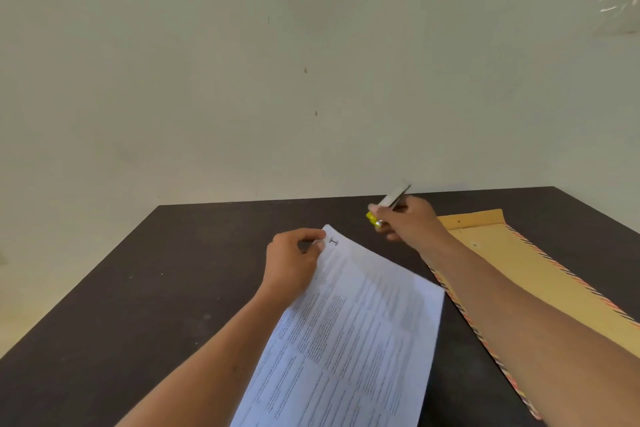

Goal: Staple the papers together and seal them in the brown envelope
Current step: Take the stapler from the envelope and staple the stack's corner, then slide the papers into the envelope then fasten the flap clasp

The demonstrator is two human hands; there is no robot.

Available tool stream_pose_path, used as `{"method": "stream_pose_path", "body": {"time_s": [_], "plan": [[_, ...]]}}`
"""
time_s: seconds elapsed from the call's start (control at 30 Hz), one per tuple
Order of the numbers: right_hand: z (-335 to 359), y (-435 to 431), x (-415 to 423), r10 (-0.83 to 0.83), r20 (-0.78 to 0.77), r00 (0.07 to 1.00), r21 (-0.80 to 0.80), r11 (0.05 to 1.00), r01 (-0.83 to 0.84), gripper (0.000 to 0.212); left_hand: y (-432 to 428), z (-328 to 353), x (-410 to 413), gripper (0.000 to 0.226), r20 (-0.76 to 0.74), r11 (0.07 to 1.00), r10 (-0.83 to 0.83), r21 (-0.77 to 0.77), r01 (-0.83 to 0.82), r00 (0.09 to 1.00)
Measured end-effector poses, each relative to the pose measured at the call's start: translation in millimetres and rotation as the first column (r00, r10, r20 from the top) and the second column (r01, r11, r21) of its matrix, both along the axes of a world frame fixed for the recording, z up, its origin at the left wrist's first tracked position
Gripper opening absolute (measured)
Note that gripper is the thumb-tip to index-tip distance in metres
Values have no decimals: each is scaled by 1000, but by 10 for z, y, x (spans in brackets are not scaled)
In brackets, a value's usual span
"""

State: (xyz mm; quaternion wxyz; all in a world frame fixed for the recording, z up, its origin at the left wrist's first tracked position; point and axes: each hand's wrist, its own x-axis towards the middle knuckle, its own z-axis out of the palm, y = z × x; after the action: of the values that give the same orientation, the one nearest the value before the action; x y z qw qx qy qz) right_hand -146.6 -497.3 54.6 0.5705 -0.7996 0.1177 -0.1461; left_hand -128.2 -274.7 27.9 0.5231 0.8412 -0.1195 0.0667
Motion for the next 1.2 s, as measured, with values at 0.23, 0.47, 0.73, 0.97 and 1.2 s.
{"method": "stream_pose_path", "body": {"time_s": [0.23, 0.47, 0.73, 0.97, 1.2], "plan": [[-85, -138, -147, -191, -339, 921, -684, 722, -103, 31, 247, -281, 176, 49, -94, 969, 189, 181, -170, 978], [-429, 139, -253, -233, -457, 858, -709, 678, -193, 44, 381, -599, 273, 50, -30, 819, 144, 564, -102, 989], [-593, 210, -274, -226, -487, 844, -697, 683, -218, 49, 402, -751, 268, 50, 24, 680, 147, 723, -119, 989], [-488, -228, -346, -343, -356, 869, -740, 671, -38, 44, 271, -594, 294, 55, 39, 700, 155, 701, -138, 987], [-650, -686, -687, -332, -615, 715, -703, 641, -307, 73, -472, -450, 120, 54, 81, 780, -81, 625, 13, 993]]}}
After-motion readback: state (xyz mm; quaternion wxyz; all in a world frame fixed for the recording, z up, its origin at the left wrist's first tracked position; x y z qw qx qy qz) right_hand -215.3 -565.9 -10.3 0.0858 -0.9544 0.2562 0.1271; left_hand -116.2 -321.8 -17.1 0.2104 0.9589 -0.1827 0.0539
